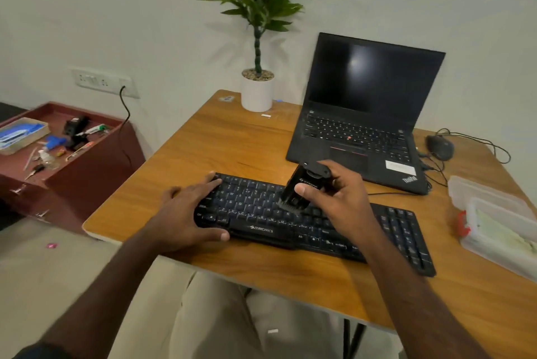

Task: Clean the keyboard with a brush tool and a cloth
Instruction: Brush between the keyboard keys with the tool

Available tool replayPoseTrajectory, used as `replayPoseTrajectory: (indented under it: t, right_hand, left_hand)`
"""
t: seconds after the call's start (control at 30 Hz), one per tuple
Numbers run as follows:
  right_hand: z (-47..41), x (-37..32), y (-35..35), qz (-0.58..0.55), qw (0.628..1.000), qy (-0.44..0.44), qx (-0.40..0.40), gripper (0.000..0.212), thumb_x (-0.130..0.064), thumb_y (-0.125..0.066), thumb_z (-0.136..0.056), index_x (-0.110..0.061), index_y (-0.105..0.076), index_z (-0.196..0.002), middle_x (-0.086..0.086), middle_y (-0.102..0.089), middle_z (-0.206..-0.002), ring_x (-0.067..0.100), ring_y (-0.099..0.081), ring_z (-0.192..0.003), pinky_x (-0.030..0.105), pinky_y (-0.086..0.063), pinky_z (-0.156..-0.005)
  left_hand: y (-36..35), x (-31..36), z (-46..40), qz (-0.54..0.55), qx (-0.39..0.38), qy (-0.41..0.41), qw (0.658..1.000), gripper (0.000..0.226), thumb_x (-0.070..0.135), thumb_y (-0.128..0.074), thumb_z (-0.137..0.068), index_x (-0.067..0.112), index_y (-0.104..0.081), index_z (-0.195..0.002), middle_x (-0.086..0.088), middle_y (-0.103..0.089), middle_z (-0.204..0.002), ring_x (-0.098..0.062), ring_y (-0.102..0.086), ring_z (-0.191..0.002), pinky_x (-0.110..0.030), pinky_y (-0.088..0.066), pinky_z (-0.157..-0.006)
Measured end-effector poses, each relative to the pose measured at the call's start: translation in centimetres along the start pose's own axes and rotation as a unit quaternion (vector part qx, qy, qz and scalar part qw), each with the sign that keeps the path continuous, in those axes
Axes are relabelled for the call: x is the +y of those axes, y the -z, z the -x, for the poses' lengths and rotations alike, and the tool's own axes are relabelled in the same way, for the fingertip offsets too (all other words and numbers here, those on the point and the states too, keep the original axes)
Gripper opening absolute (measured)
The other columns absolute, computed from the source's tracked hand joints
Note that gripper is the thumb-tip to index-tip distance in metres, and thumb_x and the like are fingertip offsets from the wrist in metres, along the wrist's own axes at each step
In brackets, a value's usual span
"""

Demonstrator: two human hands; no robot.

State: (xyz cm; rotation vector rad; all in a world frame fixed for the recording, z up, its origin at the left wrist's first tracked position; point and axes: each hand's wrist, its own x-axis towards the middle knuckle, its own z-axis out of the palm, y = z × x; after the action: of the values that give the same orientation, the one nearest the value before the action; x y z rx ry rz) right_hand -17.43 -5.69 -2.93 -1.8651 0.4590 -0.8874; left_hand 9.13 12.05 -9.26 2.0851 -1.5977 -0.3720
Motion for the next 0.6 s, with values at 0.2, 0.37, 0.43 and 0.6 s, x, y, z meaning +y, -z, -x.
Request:
replayPoseTrajectory:
  t: [0.2,0.37,0.43,0.6]
  right_hand:
    - [-1.7,-0.4,-5.5,-0.015,0.998,0.0,-0.057,0.024,-0.015,-0.081,-0.082,-0.008,-0.07,-0.102,0.0,-0.07,-0.088,0.016,-0.067,-0.077,0.03,-0.056,-0.065]
    - [-3.2,-0.9,-9.7,-0.009,0.994,0.011,-0.105,0.021,-0.015,-0.082,-0.082,-0.014,-0.07,-0.099,-0.011,-0.07,-0.087,0.006,-0.066,-0.078,0.023,-0.053,-0.066]
    - [-3.8,-1.1,-11.3,-0.003,0.993,0.015,-0.115,0.023,-0.016,-0.082,-0.082,-0.012,-0.07,-0.102,-0.003,-0.071,-0.092,0.014,-0.068,-0.084,0.034,-0.058,-0.071]
    - [-4.6,-0.7,-14.2,0.041,0.986,0.025,-0.159,0.025,-0.02,-0.082,-0.081,-0.015,-0.071,-0.103,-0.003,-0.071,-0.093,0.014,-0.067,-0.086,0.035,-0.057,-0.074]
  left_hand:
    - [0.5,-1.0,0.8,0.035,0.016,-0.037,0.999,0.122,0.095,-0.06,-0.051,0.035,-0.029,-0.152,0.021,-0.03,-0.154,-0.004,-0.028,-0.142,-0.037,-0.013,-0.117]
    - [1.1,-2.2,0.4,0.009,-0.029,-0.045,0.999,0.124,0.093,-0.061,-0.055,0.035,-0.02,-0.157,0.018,-0.021,-0.161,0.004,-0.018,-0.142,-0.033,-0.007,-0.12]
    - [1.2,-2.3,0.3,0.014,-0.031,-0.047,0.998,0.114,0.091,-0.063,-0.058,0.039,-0.027,-0.153,0.019,-0.032,-0.157,0.001,-0.026,-0.141,-0.039,-0.013,-0.121]
    - [1.1,-2.0,0.5,0.028,-0.006,-0.057,0.998,0.095,0.088,-0.063,-0.06,0.044,-0.039,-0.14,0.027,-0.044,-0.137,0.007,-0.035,-0.129,-0.033,-0.02,-0.117]
